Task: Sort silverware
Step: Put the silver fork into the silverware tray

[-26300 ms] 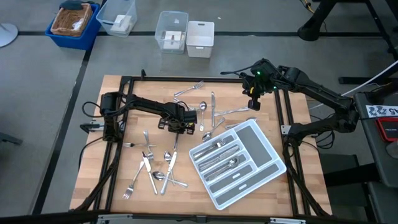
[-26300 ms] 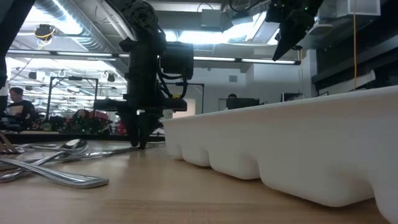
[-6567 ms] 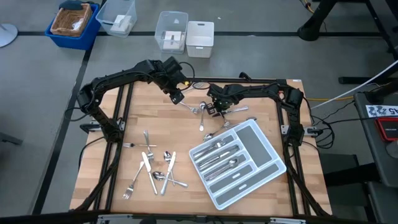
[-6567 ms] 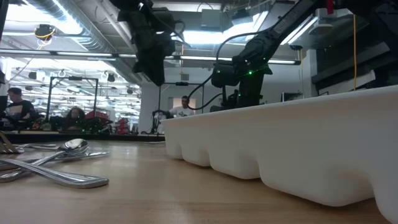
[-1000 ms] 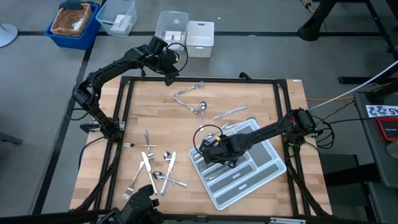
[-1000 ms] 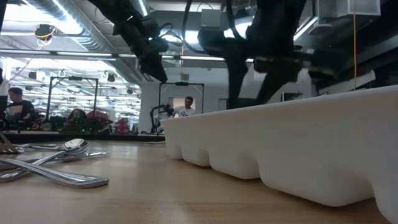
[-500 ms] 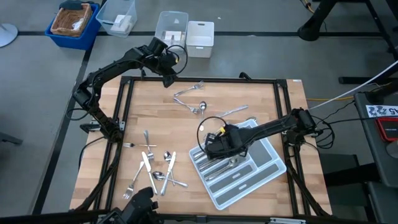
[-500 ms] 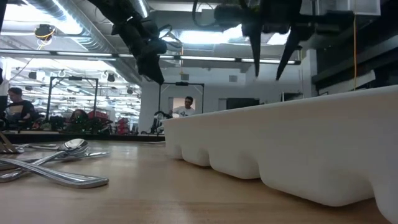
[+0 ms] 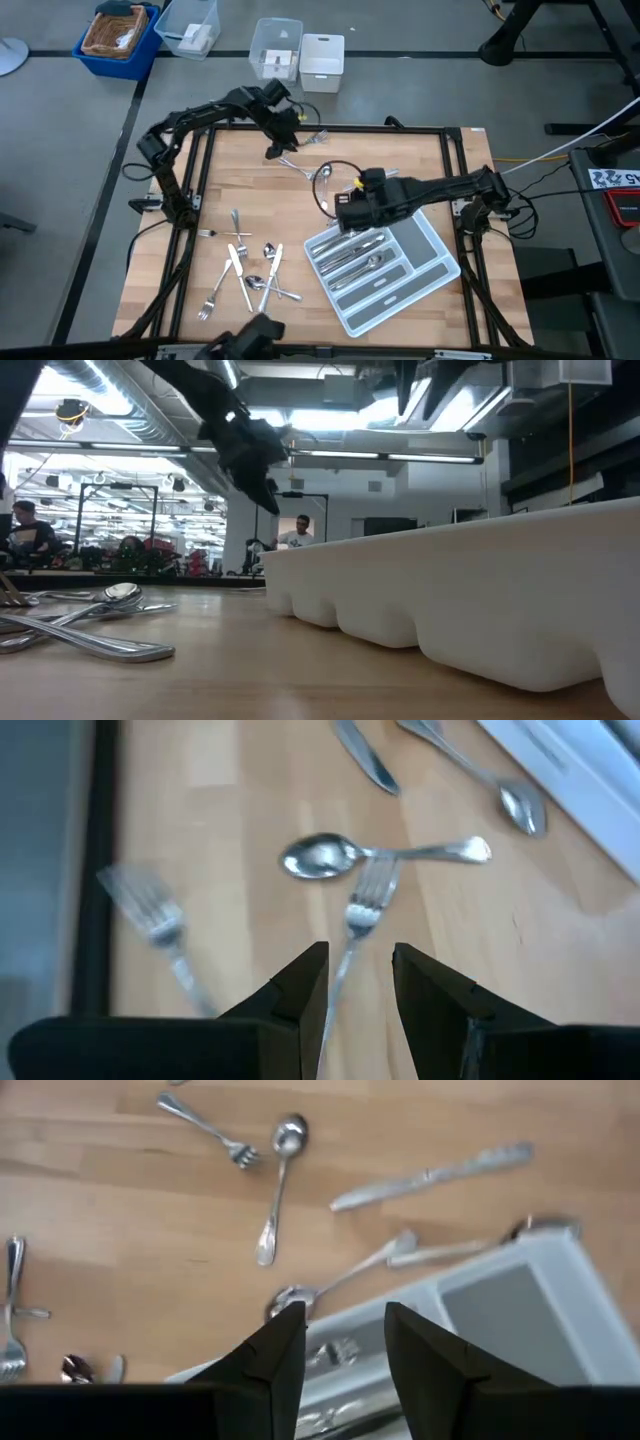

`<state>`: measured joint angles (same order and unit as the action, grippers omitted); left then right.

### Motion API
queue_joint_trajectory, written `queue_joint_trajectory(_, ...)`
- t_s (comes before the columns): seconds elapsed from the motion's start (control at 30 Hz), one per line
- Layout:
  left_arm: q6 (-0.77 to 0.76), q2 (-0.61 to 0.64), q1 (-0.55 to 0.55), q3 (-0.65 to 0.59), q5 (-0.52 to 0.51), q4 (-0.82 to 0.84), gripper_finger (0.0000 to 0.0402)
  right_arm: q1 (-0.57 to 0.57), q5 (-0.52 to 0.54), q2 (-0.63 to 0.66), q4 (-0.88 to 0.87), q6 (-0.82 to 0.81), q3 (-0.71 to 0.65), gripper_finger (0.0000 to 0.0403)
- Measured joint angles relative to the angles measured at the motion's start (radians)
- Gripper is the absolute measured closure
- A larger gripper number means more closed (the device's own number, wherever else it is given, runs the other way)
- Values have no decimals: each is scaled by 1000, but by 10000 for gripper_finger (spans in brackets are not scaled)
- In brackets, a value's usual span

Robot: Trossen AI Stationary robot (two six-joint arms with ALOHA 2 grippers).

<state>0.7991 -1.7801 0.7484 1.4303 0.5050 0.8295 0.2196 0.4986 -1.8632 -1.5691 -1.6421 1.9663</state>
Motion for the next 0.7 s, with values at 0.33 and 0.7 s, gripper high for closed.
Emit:
queue_joint_trajectory(0.33, 151, -171, -69, 0, -40, -4, 298, -102, 10, 62, -3, 314, 26, 262)
queue_joint_trajectory(0.7, 204, -316, -99, 0, -163, -132, 298, -217, -43, 76, -3, 679, 26, 262)
